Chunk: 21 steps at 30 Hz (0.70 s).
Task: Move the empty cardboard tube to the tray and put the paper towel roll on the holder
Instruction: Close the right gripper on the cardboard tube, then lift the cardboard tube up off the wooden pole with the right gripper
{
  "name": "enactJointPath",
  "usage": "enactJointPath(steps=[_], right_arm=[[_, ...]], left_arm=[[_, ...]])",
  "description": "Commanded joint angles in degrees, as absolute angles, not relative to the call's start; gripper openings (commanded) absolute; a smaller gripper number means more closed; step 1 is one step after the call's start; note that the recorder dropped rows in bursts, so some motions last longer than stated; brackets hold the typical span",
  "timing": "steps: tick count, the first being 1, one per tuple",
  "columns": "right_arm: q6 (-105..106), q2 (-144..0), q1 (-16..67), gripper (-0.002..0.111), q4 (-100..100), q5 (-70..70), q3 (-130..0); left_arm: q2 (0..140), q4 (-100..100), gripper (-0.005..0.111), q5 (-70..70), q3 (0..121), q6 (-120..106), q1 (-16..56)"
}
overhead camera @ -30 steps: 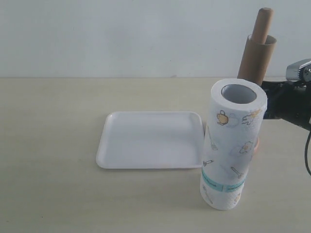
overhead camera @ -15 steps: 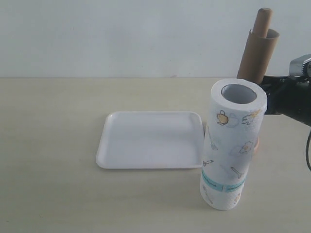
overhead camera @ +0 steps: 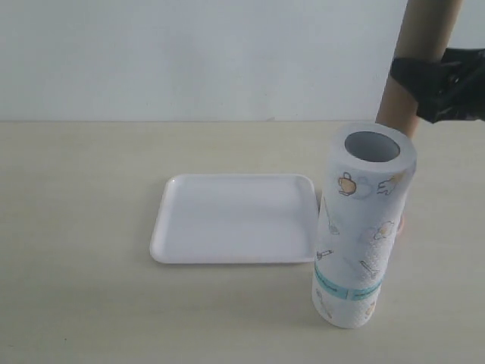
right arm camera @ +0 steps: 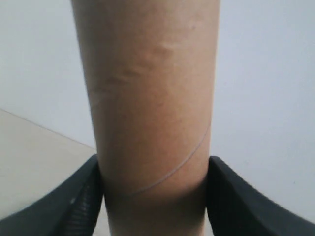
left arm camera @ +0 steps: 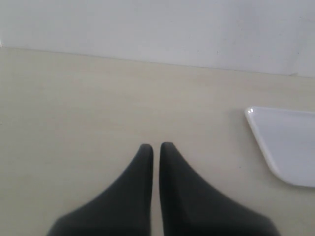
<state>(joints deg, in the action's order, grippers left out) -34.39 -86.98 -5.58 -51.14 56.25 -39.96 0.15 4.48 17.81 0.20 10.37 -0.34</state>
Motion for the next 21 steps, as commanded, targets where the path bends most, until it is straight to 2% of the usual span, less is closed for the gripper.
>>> enactJointPath(steps=[1,21], right_arm=[[-36.27,-78.43,-5.55,0.000,-51.21,51.89,-40.15],[-39.70,-48.20,-5.55,0.000,-45.76,45.23,-44.19]], left_arm=[[0.00,4.08,0.004,17.74,0.00,10.16,-0.47],[0.00,4.08,0.004,17.74,0.00,10.16,-0.47]])
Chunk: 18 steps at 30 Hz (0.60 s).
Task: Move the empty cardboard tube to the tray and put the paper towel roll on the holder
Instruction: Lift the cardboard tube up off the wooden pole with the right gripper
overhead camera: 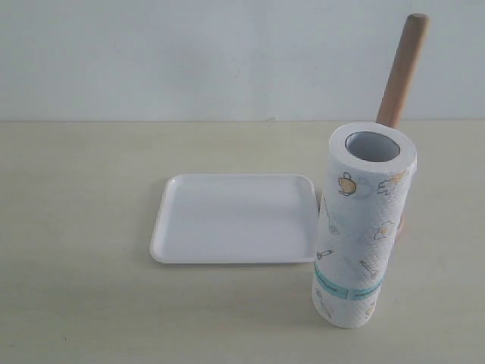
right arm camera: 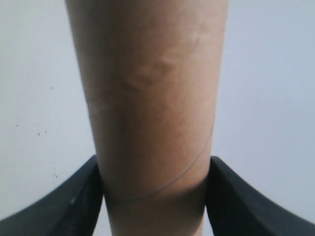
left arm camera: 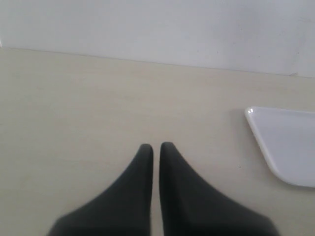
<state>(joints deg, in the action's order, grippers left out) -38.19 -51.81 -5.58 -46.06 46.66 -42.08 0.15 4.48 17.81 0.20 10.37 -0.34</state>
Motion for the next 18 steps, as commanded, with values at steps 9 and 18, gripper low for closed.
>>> enactJointPath(steps=[9,18], right_arm=[[-60.21,-47.08,-5.55,0.000,-66.79,44.72,-52.86],[-71.65,-49.24,-3.46,0.000,-78.52,51.23,-59.49]], left_arm=[[0.00,4.08,0.004,17.74,0.00,10.16,-0.47],[0.00,4.08,0.004,17.74,0.00,10.16,-0.47]])
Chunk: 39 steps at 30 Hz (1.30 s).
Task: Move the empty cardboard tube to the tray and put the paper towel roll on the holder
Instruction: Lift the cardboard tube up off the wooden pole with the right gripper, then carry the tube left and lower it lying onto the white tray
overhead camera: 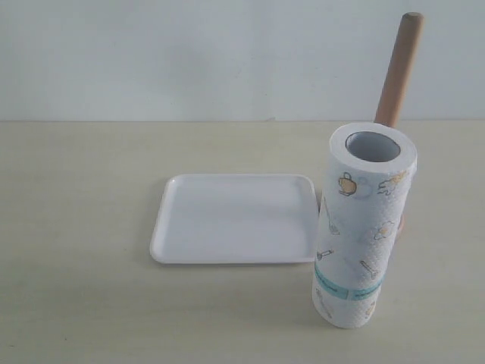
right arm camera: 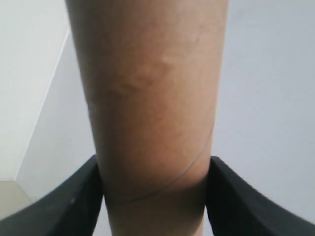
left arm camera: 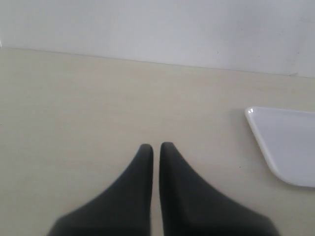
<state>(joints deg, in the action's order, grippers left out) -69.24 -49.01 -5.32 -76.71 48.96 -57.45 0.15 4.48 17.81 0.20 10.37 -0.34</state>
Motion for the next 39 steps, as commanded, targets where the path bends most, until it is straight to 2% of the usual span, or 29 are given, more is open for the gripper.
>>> enactJointPath(steps=[1,6,13,18,21,26,39], right_arm=[[-71.65,-49.24,-2.27,0.000,-78.52,50.41,-59.61],[-72.64,-49.34,6.90,0.000,-84.03,41.87,-60.84],[-73.15,-53.17,26.23,0.000,-93.88,22.90,-60.78],[-71.80,-60.88,41.72,0.000,-99.77,2.55,-60.78],[-66.84,-66.66,48.24,0.000,-99.91,-7.69,-61.48],[-64.52,-76.91,53.27,0.000,-99.80,-12.49,-65.85],[-58.58,-93.06,53.27,0.000,-98.01,-15.12,-70.80]], left_arm=[[0.00,4.08,0.004,17.74,0.00,10.16,-0.47],[0.00,4.08,0.004,17.74,0.00,10.16,-0.47],[0.00,4.08,0.004,17.74,0.00,10.16,-0.47],[0.00,4.08,0.004,17.74,0.00,10.16,-0.47],[0.00,4.08,0.004,17.74,0.00,10.16,-0.47],[0.00,4.08,0.004,17.74,0.00,10.16,-0.47],[0.00,4.08,0.004,17.74,0.00,10.16,-0.47]])
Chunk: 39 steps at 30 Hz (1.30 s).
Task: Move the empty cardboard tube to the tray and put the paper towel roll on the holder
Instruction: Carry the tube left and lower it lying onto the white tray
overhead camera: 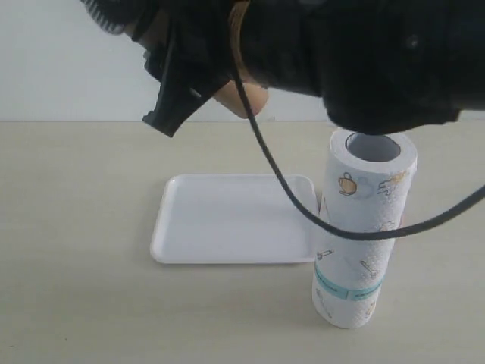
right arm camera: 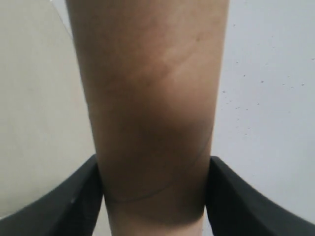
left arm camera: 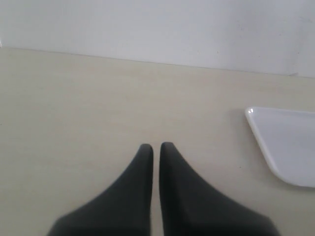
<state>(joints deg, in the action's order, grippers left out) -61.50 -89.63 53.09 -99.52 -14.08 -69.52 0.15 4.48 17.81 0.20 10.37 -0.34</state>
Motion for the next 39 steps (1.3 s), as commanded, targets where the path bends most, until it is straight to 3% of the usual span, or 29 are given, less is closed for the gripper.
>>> enactJointPath(steps=[1,9,18,29,39], right_arm=[[-57.23,-93.69,53.27,0.000,-97.19,-15.57,-71.04],[-23.26,-104.39,58.51,0.000,-76.33,-30.10,-77.08],[-8.60,-118.67,58.84,0.000,-60.71,-46.82,-89.88],[-0.80,-121.26,51.04,0.000,-45.52,-43.18,-90.66],[3.98,-124.52,51.03,0.000,-44.17,-41.86,-90.66]], left_arm=[[0.00,4.08,0.004,17.74,0.00,10.16,-0.47],[0.00,4.08,0.004,17.74,0.00,10.16,-0.47],[0.00,4.08,0.004,17.74,0.00,10.16,-0.47],[0.00,4.08,0.004,17.74,0.00,10.16,-0.47],[0.00,4.08,0.004,17.74,0.00,10.16,-0.47]])
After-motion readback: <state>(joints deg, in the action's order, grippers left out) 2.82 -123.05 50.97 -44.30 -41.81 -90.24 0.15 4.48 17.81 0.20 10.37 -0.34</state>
